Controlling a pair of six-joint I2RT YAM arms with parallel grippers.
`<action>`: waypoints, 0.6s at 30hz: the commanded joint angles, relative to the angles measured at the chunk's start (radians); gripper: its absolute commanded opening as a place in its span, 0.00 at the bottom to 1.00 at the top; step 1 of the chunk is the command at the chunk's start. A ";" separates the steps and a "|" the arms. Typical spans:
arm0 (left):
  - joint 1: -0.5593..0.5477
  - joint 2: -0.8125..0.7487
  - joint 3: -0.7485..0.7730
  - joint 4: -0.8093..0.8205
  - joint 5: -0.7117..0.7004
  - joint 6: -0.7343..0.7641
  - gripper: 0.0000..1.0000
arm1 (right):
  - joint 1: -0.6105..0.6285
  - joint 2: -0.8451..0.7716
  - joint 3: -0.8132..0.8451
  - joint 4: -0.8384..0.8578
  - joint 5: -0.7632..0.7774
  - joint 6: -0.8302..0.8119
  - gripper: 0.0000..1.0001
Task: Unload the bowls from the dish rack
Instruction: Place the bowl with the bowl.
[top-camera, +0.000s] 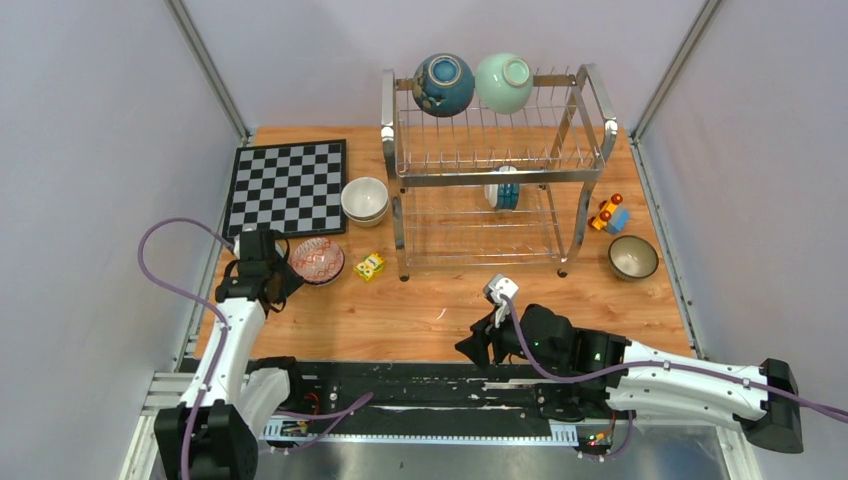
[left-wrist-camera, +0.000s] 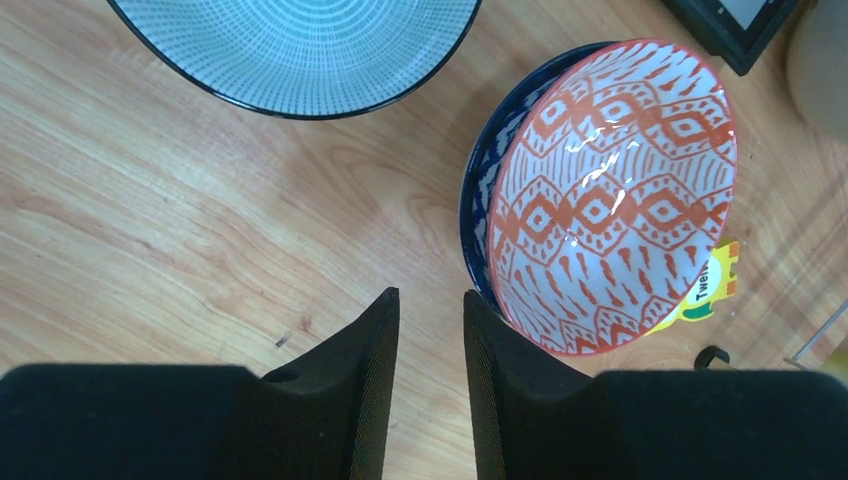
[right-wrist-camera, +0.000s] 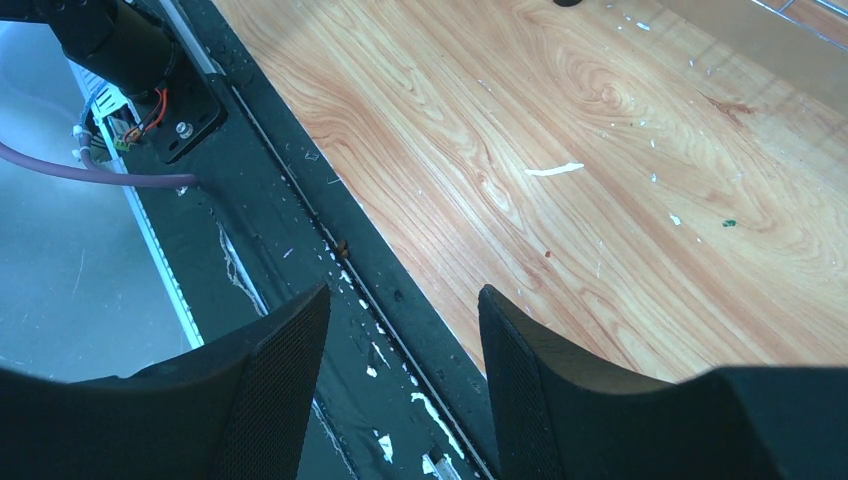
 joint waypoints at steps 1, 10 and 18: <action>0.008 -0.026 -0.037 0.074 0.011 -0.036 0.32 | -0.009 -0.009 -0.017 -0.002 0.003 0.008 0.60; 0.008 -0.103 0.014 0.013 -0.006 -0.010 0.38 | -0.009 -0.002 -0.016 0.000 0.007 0.009 0.60; 0.008 -0.080 0.024 0.034 -0.013 -0.009 0.40 | -0.008 0.031 -0.003 0.009 -0.007 0.006 0.60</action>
